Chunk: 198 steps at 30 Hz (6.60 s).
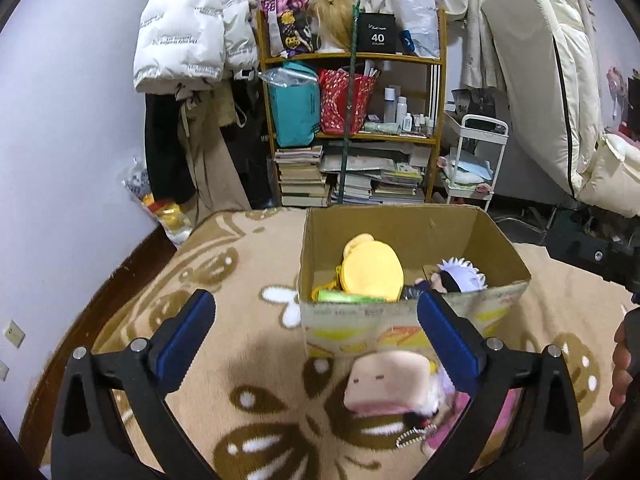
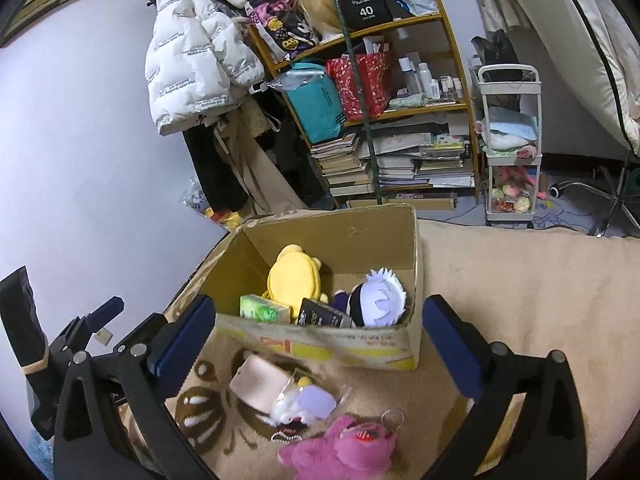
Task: Organize soft objects
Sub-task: 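Release the green pack into the box with the left tool while the right tool drops the black pack, then lower the left tool onto the pink roll-cake plush beside the box, then grasp the roll-cake plush with the left tool while the right tool grasps a clear plastic bag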
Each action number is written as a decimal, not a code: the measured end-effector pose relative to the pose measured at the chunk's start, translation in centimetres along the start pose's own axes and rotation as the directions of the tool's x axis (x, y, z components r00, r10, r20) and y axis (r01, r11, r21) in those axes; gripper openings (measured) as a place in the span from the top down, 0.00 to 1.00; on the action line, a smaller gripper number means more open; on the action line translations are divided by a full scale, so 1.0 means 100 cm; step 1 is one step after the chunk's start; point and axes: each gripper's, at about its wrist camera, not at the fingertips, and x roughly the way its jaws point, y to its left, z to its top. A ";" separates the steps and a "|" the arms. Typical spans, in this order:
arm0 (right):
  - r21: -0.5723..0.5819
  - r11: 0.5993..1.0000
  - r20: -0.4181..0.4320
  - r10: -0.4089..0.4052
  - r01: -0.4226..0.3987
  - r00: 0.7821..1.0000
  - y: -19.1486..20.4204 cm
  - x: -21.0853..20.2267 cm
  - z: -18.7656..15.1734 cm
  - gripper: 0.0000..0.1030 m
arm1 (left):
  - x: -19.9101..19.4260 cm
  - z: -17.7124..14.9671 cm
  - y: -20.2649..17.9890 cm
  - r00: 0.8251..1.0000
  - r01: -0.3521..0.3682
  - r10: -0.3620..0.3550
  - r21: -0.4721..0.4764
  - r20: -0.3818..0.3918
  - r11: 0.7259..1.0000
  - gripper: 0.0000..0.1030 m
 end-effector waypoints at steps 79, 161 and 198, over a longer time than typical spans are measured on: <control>0.169 0.981 -0.423 -0.015 0.095 0.906 -0.024 0.125 -0.073 0.06 | 0.102 -0.070 -0.025 0.889 0.140 -0.164 -0.088 -0.427 0.986 0.03; 0.164 0.984 -0.338 -0.016 0.076 0.941 -0.025 0.078 -0.058 0.87 | 0.084 -0.075 -0.026 0.905 0.166 -0.222 -0.179 -0.363 0.970 0.70; -0.109 0.988 0.135 -0.099 0.114 0.986 0.027 -0.013 0.005 0.87 | -0.031 -0.006 -0.031 0.980 0.025 -0.023 -0.004 0.199 1.000 0.70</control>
